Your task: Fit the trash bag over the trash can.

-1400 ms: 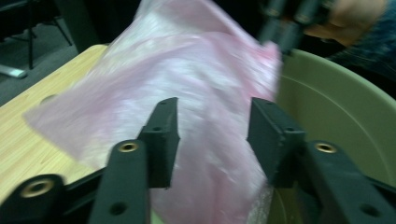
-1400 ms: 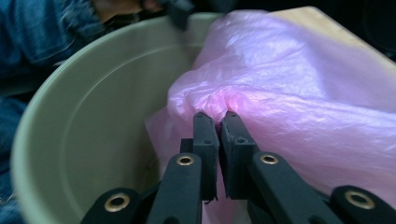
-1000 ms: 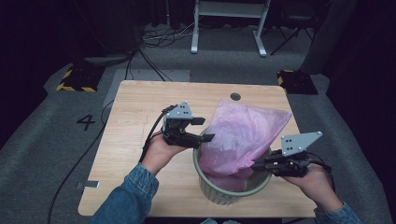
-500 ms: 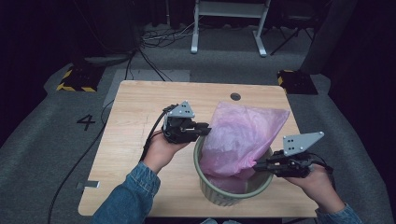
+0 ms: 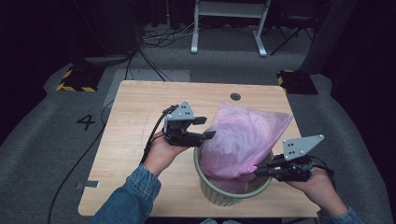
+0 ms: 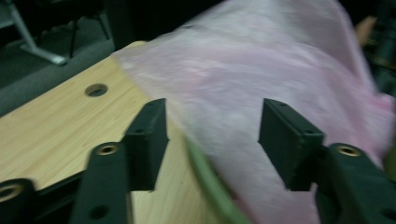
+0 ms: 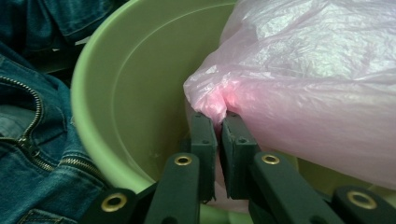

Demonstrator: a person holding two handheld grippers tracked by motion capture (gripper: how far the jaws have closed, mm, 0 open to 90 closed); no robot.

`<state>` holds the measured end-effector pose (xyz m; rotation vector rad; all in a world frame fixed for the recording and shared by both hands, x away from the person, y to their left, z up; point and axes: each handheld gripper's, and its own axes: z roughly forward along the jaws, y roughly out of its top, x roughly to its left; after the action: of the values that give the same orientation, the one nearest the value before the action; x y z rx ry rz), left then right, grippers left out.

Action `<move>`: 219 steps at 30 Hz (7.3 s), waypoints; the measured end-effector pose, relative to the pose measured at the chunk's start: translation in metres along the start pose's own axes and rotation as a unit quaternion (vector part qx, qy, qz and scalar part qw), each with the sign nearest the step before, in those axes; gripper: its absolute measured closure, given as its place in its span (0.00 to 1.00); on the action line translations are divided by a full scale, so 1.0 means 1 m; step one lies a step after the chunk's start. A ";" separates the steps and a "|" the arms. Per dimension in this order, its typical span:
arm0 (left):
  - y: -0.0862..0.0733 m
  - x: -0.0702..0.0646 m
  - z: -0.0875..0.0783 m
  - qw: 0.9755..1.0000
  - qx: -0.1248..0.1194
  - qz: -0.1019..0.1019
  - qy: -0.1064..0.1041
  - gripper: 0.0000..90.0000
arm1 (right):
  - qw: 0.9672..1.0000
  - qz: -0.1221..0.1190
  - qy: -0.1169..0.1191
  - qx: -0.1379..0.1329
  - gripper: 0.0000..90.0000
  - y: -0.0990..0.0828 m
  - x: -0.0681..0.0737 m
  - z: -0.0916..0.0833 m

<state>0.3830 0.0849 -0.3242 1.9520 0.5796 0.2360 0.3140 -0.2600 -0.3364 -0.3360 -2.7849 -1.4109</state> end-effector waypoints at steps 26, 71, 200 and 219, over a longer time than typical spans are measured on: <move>0.007 -0.033 -0.005 0.997 -0.010 0.071 -0.035 1.00 | 0.998 0.035 -0.030 -0.035 0.72 0.000 -0.004 -0.020; 0.025 -0.087 0.013 0.988 -0.003 0.138 -0.067 0.79 | 0.985 -0.054 -0.164 -0.018 0.96 0.037 0.035 0.020; -0.006 -0.091 -0.014 0.981 -0.046 0.186 -0.019 1.00 | 0.984 0.027 -0.115 -0.130 0.99 0.020 0.023 -0.064; -0.051 -0.058 -0.101 0.985 -0.087 0.151 -0.001 1.00 | 0.968 0.072 -0.208 -0.120 0.99 -0.014 0.017 -0.120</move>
<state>0.2766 0.1543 -0.3198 1.8641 0.2489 0.4600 0.2838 -0.3601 -0.2743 -0.9168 -2.8052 -1.8275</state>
